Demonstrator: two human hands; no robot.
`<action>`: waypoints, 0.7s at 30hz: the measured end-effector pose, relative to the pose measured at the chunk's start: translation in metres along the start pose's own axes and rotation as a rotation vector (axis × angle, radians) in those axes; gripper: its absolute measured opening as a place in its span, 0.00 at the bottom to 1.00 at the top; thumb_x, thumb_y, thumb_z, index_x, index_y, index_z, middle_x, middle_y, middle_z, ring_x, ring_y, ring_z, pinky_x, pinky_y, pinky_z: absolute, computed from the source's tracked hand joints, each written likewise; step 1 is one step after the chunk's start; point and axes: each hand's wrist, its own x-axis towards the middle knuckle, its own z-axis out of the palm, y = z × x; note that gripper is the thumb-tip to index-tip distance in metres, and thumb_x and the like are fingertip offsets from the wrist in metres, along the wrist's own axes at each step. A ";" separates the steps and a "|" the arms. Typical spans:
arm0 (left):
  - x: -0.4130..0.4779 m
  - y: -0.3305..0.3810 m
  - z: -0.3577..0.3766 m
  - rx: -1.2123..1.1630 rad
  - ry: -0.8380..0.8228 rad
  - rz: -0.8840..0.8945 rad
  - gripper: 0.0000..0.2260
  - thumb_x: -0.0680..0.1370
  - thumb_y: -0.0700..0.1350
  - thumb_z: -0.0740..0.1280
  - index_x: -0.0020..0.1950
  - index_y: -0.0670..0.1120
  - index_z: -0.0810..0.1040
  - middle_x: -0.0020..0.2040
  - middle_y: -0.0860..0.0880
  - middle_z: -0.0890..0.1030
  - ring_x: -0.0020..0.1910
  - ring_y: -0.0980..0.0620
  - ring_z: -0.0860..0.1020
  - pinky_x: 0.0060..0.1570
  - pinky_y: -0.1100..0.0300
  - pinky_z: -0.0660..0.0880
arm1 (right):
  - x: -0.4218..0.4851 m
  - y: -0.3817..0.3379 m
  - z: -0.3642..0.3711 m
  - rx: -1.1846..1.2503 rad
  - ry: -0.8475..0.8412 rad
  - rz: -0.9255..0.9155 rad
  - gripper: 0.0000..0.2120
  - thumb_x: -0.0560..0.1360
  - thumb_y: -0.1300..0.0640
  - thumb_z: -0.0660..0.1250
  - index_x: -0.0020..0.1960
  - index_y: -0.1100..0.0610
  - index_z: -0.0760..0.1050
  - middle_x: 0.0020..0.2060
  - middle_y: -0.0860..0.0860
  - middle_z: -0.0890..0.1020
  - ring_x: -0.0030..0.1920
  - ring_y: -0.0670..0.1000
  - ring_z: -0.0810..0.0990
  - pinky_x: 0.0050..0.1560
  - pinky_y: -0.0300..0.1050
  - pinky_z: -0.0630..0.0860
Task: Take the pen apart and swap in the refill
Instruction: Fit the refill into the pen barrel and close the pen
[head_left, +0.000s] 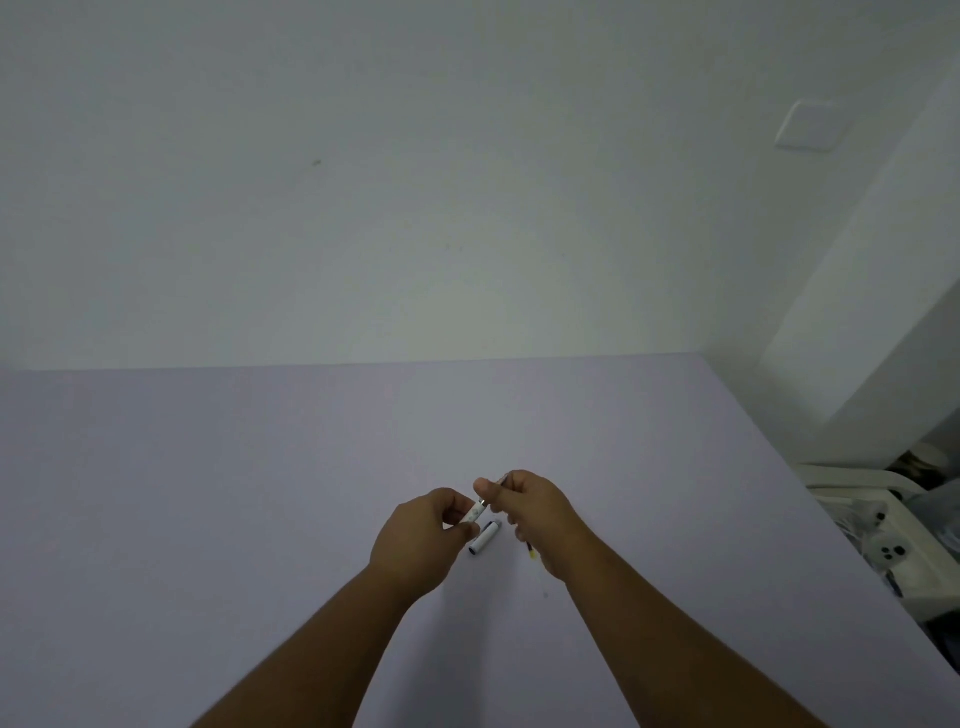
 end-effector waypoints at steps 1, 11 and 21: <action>0.000 0.000 0.000 -0.004 0.001 -0.003 0.03 0.74 0.49 0.68 0.44 0.56 0.75 0.39 0.59 0.78 0.39 0.59 0.76 0.35 0.68 0.69 | 0.000 0.001 -0.001 0.030 -0.030 -0.009 0.05 0.71 0.48 0.70 0.39 0.48 0.78 0.38 0.46 0.80 0.36 0.44 0.73 0.36 0.39 0.68; 0.000 0.003 -0.002 0.015 0.011 0.002 0.04 0.74 0.49 0.69 0.44 0.56 0.75 0.39 0.59 0.77 0.38 0.57 0.76 0.34 0.67 0.69 | 0.000 -0.001 -0.004 0.069 -0.047 -0.031 0.03 0.72 0.52 0.69 0.40 0.48 0.80 0.37 0.44 0.80 0.37 0.44 0.74 0.37 0.39 0.68; 0.006 -0.003 0.000 0.029 0.020 -0.014 0.04 0.73 0.49 0.69 0.46 0.54 0.78 0.40 0.58 0.78 0.40 0.56 0.76 0.35 0.66 0.70 | 0.004 -0.001 -0.005 0.083 -0.077 -0.025 0.02 0.72 0.54 0.69 0.43 0.49 0.81 0.37 0.43 0.81 0.36 0.42 0.75 0.37 0.39 0.69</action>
